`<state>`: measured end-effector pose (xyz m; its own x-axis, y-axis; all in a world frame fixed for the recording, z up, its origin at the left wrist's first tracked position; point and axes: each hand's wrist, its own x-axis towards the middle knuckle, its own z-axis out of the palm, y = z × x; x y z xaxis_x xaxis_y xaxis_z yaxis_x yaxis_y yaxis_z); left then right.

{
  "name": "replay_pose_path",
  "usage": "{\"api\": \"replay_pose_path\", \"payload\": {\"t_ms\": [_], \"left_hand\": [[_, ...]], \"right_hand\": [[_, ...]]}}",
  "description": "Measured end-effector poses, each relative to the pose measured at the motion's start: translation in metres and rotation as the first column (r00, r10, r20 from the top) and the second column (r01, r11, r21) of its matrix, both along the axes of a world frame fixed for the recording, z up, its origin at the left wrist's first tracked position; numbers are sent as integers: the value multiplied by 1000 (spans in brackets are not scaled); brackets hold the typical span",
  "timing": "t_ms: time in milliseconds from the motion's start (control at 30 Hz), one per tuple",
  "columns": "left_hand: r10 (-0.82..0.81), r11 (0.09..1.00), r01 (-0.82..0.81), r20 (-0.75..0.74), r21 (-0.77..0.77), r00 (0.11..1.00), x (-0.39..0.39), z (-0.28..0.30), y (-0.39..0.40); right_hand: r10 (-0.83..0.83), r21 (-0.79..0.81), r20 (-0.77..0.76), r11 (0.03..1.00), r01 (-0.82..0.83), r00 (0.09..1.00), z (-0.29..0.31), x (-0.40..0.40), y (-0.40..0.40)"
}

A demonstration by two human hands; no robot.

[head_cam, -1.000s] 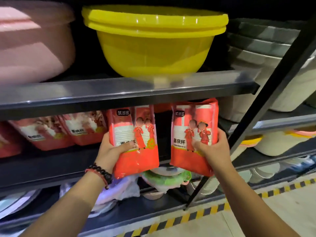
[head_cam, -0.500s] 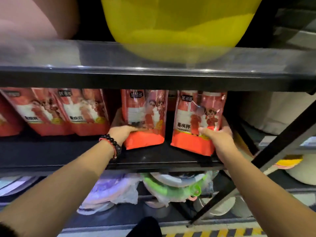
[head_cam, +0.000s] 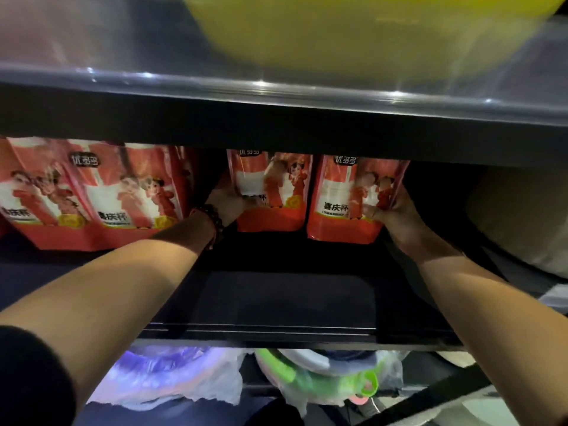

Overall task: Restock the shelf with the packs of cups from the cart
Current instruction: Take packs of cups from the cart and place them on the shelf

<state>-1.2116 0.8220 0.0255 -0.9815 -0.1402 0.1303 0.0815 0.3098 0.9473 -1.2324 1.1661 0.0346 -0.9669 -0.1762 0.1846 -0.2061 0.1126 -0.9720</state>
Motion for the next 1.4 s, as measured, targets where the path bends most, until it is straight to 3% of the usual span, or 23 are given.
{"api": "replay_pose_path", "payload": {"t_ms": [200,567,700,833,1033,1167,1267,1400], "left_hand": [[19,1000,-19,50,8,999,-13,-2,-7],[122,992,-122,-19,-19,992,-9,-10,-4],[-22,995,13,91,97,996,-3,-13,-7],[-4,1000,7,122,-21,993,3,-18,2],[192,975,-158,237,-156,952,31,-15,8],[297,947,-240,304,-213,905,68,-4,16],[225,935,-96,366,-340,903,109,7,32],[33,962,77,393,-261,919,175,25,59]], "right_hand": [[-56,4,35,998,56,998,-6,-24,-12],[-114,21,92,993,112,989,-12,-19,-17],[-115,44,169,993,110,979,-28,-16,-22],[-177,67,190,984,167,966,-35,-20,-23],[-354,150,230,933,327,906,-34,7,-19],[-502,363,232,839,405,833,-26,41,-17],[-475,402,199,837,370,857,-15,85,-14],[-332,484,77,837,256,940,9,147,-15]]}}
